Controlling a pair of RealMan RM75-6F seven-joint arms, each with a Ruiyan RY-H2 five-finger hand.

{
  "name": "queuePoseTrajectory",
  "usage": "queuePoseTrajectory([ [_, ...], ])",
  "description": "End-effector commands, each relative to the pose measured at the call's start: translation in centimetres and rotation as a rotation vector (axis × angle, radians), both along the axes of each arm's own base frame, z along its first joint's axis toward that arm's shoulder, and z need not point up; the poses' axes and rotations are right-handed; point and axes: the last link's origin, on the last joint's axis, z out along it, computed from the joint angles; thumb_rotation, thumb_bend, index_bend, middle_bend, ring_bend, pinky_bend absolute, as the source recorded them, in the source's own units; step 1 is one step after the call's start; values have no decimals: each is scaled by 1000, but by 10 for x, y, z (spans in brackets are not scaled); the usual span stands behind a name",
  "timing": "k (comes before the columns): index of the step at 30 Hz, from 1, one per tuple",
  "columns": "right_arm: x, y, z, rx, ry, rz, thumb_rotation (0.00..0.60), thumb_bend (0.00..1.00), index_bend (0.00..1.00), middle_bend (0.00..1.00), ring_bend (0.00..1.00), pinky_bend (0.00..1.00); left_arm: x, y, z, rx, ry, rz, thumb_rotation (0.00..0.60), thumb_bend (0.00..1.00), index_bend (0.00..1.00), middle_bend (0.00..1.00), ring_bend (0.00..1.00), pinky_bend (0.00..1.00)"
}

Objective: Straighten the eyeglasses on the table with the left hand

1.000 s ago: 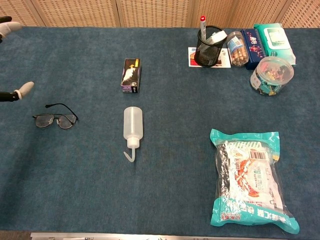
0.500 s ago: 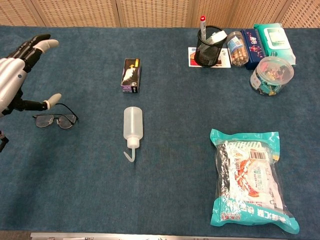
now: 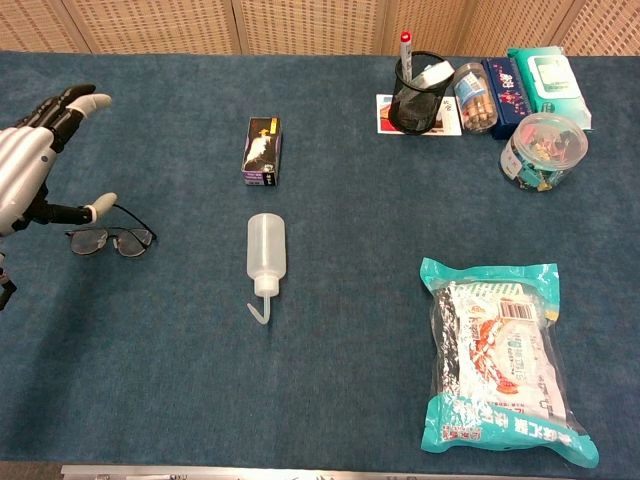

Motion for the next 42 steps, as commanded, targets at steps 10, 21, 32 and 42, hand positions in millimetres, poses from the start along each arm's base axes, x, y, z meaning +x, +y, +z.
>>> queuePoseTrajectory([
  [10,1,-2,-2,7,2,2,600,214,553,397,305,346,-23,5,-5,-12,5,92,600,280,36,0,0,129],
  [21,2,-3,-3,12,2,2,600,214,553,396,305,346,-39,12,-12,-32,2,154,600,280,36,0,0,129],
  [32,1,-2,-3,12,4,-4,600,214,553,396,305,346,-50,20,-24,-64,13,192,600,280,36,0,0,129],
  [42,1,-1,-3,13,4,-4,600,214,553,397,305,346,-56,22,-34,-99,45,211,600,280,36,0,0,129],
])
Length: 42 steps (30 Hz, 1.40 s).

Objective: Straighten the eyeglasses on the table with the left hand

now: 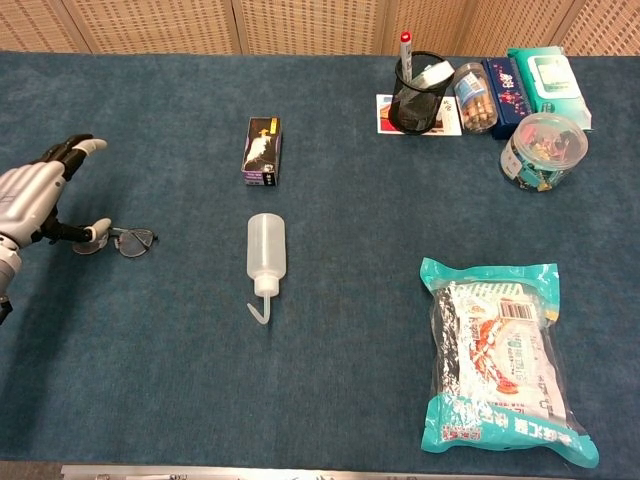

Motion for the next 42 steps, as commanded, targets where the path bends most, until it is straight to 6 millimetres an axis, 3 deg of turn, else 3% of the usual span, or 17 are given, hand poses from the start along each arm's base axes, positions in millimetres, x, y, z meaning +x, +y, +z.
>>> queuePoseTrajectory([
  [1,0,0,0,0,0,0,600,214,553,397,305,346,-1,0,-2,-8,7,3,600,280,37,0,0,129],
  [15,-1,1,0,-1,0,-3,600,214,553,396,305,346,-4,0,-9,-27,5,20,600,279,36,0,0,129],
  [20,0,1,1,-7,-5,0,600,214,553,397,305,346,0,-1,-3,3,-20,2,600,280,36,0,0,129],
  [26,2,1,1,-10,-8,6,600,214,553,396,305,346,11,-8,21,89,-46,-62,600,280,36,0,0,129],
  [30,5,1,1,-12,-9,9,600,214,553,396,305,346,16,-13,47,144,-52,-144,600,280,37,0,0,129],
  [42,13,7,-3,1,6,-20,600,214,553,396,305,346,0,-40,122,282,50,-231,600,280,56,0,0,129],
])
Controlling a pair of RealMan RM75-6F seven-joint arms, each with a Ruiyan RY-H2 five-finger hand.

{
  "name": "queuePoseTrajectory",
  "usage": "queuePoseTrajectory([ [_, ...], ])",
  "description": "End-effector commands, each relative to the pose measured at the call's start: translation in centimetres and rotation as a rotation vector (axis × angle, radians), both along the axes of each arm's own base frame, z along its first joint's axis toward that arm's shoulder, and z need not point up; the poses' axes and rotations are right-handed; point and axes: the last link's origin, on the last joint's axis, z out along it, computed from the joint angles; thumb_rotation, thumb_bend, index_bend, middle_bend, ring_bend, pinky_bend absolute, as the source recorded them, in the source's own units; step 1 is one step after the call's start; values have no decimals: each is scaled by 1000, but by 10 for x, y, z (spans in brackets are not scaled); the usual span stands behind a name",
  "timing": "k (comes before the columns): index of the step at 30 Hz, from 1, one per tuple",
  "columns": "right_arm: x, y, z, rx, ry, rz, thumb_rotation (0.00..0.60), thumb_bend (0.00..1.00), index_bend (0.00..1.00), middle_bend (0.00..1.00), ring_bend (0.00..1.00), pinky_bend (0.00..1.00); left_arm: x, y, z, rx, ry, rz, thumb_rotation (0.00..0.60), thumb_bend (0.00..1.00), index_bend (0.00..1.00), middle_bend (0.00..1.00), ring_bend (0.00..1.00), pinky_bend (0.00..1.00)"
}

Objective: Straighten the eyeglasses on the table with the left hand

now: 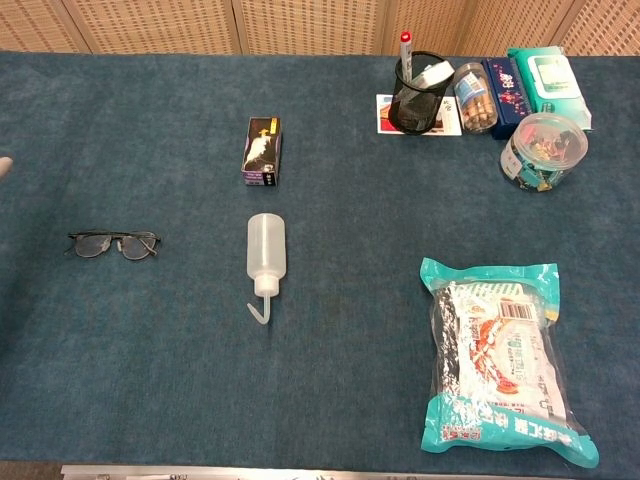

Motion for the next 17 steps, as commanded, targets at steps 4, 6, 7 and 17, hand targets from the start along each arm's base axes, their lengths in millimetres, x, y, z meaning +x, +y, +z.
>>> queuePoseTrajectory([
  [4,2,11,-3,10,0,-52,600,214,551,394,301,346,-8,-22,32,23,44,44,600,280,59,0,0,129],
  [6,2,15,-5,9,-3,-71,600,213,548,392,299,346,-9,-26,38,29,49,53,600,280,60,0,0,129],
  [7,2,16,-5,9,-5,-77,600,213,548,392,299,346,-10,-27,40,33,51,57,600,280,60,0,0,129],
  [17,3,20,-5,-2,-15,-102,600,213,548,391,299,346,-16,-31,48,34,55,107,600,280,60,0,0,129],
])
